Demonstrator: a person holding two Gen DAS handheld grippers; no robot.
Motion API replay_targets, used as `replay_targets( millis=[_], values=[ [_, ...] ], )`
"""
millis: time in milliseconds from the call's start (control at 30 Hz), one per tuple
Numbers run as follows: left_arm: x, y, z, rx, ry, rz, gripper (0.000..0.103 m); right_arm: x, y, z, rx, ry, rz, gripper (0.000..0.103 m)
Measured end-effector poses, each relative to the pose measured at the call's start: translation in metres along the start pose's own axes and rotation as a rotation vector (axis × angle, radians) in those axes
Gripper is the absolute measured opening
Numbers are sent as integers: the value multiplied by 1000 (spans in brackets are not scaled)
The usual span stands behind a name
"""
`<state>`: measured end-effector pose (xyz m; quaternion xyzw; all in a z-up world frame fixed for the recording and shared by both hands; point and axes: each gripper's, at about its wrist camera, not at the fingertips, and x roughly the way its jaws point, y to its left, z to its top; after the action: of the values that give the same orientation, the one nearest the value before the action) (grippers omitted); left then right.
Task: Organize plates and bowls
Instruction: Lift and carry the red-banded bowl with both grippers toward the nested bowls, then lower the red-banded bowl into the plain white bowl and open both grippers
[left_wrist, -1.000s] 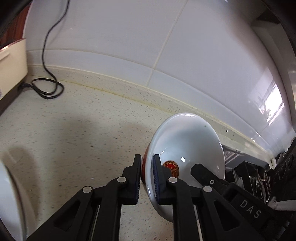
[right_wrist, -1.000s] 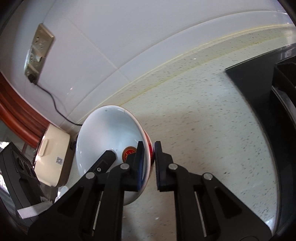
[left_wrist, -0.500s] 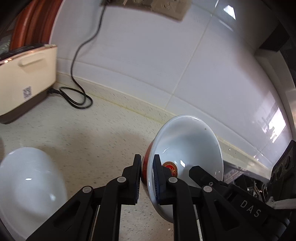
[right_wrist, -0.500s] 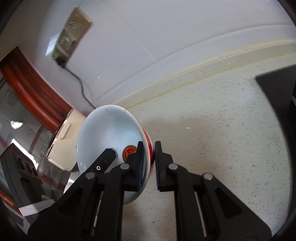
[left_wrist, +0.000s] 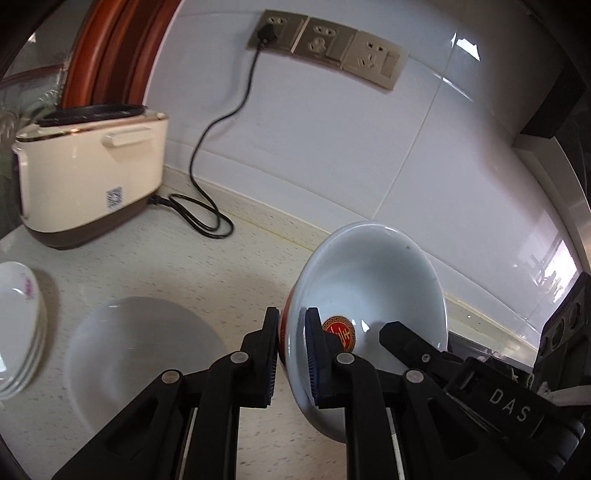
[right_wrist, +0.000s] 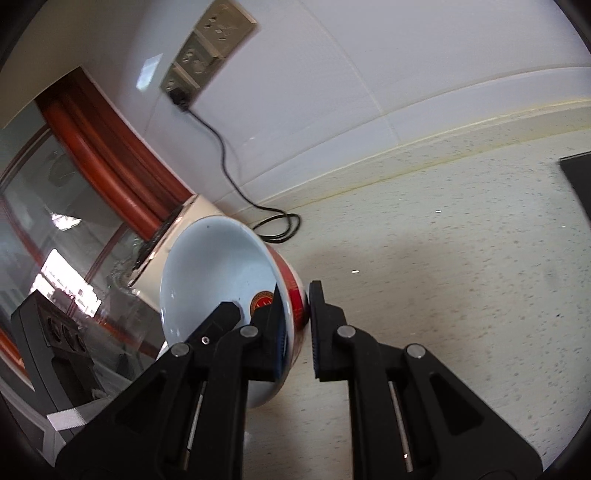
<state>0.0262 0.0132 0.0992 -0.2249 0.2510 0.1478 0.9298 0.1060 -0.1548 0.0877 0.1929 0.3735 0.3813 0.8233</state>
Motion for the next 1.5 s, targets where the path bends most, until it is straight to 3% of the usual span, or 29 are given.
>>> replay_targets(
  millis=[500, 867, 1133, 1500],
  values=[
    [-29, 56, 8, -20, -41, 97, 15, 27, 48, -42, -66, 58, 75, 16],
    [-10, 77, -2, -19, 46, 110, 21, 42, 54, -52, -117, 91, 1, 18],
    [1, 89, -5, -31, 81, 125, 22, 44, 57, -57, -139, 81, 1, 27],
    [-1, 93, -5, -14, 48, 159, 23, 44, 56, -57, -157, 74, -25, 34]
  ],
)
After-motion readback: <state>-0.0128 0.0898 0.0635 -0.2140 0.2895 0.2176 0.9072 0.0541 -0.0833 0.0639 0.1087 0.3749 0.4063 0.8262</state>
